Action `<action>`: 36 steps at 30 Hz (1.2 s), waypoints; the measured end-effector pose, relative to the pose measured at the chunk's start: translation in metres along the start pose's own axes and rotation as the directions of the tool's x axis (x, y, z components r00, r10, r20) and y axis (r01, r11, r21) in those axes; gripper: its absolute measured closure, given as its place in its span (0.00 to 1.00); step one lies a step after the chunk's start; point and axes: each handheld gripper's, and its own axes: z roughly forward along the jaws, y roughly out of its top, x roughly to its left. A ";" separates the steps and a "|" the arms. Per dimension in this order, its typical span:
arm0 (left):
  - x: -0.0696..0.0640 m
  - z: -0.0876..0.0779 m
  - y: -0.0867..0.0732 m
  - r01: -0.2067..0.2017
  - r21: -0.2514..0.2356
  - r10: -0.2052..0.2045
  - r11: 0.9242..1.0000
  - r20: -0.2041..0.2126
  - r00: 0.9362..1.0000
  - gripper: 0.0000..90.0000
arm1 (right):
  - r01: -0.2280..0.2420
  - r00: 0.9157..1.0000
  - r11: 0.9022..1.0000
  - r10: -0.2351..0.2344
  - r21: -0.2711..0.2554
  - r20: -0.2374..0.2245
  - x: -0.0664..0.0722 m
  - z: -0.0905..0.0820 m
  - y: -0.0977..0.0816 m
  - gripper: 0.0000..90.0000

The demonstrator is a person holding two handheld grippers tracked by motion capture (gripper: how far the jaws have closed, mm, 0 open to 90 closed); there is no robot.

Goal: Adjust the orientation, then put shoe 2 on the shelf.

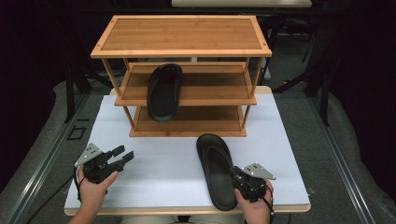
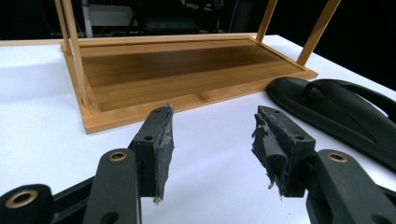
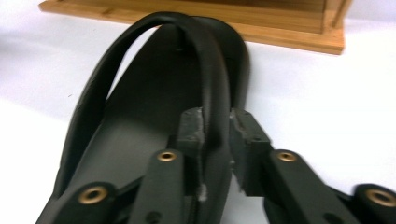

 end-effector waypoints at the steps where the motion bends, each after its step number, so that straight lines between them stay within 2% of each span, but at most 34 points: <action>1: 0.000 0.000 0.000 0.001 0.000 -0.001 1.000 -0.002 1.000 0.52 | -0.004 1.000 1.000 0.004 0.006 -0.005 -0.002 -0.001 0.000 0.77; 2: 0.000 -0.001 0.000 0.002 0.001 -0.002 1.000 -0.002 1.000 0.52 | -0.015 1.000 1.000 0.015 -0.004 -0.013 -0.004 -0.001 -0.002 0.75; 4: 0.000 -0.001 0.001 0.001 0.000 -0.001 1.000 -0.003 1.000 0.52 | -0.026 1.000 1.000 0.026 0.015 -0.012 -0.005 -0.005 -0.005 0.76; 5: -0.001 -0.001 0.001 0.000 0.000 0.000 1.000 -0.004 1.000 0.52 | -0.025 0.999 0.999 0.025 0.020 -0.044 -0.006 -0.006 -0.006 0.78; 6: -0.001 -0.001 0.001 -0.002 0.001 0.002 1.000 -0.004 1.000 0.52 | -0.024 0.998 0.999 0.025 0.028 -0.049 -0.005 -0.007 -0.007 0.80; 9: -0.001 0.001 0.000 -0.007 0.009 0.007 1.000 -0.004 1.000 0.53 | -0.006 0.999 0.999 0.007 0.052 -0.034 -0.002 -0.005 -0.006 0.85; 11: -0.001 0.002 0.000 -0.007 0.011 0.007 1.000 -0.002 1.000 0.52 | -0.008 1.000 0.999 0.009 0.046 -0.018 -0.003 -0.002 -0.005 0.86; 14: 0.000 0.002 0.000 -0.005 0.012 0.004 1.000 0.002 1.000 0.52 | -0.013 1.000 0.999 0.014 0.044 -0.021 -0.005 0.000 -0.004 0.87; 17: 0.001 0.002 0.000 -0.004 0.011 0.004 1.000 0.001 1.000 0.53 | 0.006 1.000 0.999 -0.006 0.049 -0.001 -0.003 0.000 -0.002 0.90; 26: 0.001 0.001 0.001 -0.008 0.007 0.008 1.000 -0.001 1.000 0.53 | 0.021 1.000 0.999 -0.022 0.048 0.007 -0.004 -0.001 0.000 0.92; 33: 0.001 0.000 0.001 -0.013 0.006 0.013 1.000 -0.006 1.000 0.52 | 0.032 0.999 0.999 -0.031 0.041 -0.011 -0.003 -0.002 0.000 0.93; 36: 0.001 -0.002 0.001 -0.018 0.005 0.018 1.000 -0.012 1.000 0.52 | 0.037 0.999 0.999 -0.037 0.021 -0.003 -0.002 -0.006 0.000 0.94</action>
